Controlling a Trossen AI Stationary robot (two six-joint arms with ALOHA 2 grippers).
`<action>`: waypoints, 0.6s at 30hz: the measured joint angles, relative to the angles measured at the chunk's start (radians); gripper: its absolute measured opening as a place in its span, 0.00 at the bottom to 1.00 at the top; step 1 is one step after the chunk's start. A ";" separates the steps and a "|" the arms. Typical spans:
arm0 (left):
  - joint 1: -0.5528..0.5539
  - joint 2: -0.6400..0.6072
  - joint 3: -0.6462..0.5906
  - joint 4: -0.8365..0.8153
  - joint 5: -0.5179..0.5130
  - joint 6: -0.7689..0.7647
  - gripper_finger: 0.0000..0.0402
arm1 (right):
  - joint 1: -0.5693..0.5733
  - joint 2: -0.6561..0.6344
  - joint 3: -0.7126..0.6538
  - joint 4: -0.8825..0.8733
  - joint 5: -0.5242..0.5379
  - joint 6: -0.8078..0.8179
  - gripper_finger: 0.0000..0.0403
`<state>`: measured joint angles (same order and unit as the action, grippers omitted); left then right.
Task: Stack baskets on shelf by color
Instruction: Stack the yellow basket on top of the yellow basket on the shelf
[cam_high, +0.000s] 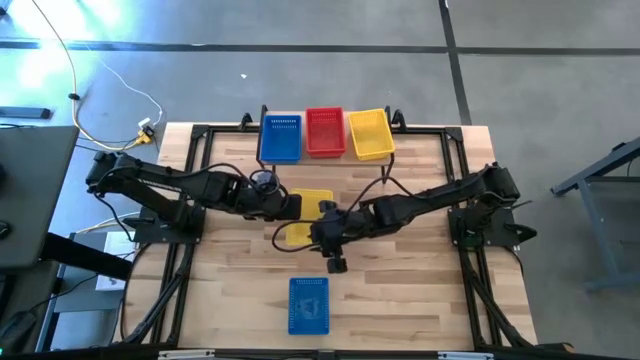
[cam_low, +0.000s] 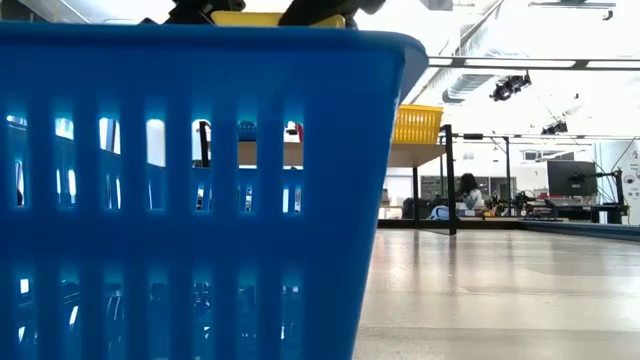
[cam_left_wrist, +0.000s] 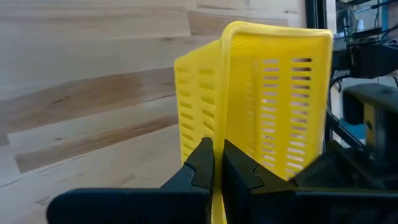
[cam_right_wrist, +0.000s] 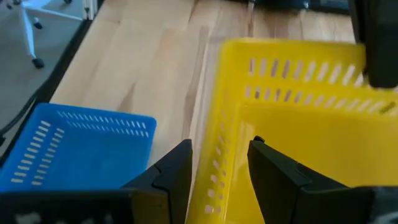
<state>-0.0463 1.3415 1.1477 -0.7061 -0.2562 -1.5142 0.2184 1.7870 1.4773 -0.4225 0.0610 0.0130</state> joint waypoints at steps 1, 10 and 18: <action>-0.004 0.000 0.000 0.003 0.000 -0.001 0.00 | 0.000 0.000 0.000 -0.006 0.009 0.012 0.35; -0.039 0.000 -0.001 0.020 -0.027 0.000 0.00 | 0.002 0.000 0.000 -0.030 0.026 0.076 0.08; -0.044 0.000 -0.001 0.018 -0.063 0.025 0.10 | 0.000 0.000 0.000 -0.038 0.035 0.096 0.01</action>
<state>-0.0904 1.3415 1.1469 -0.6880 -0.3189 -1.4891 0.2180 1.7866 1.4773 -0.4606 0.0956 0.1091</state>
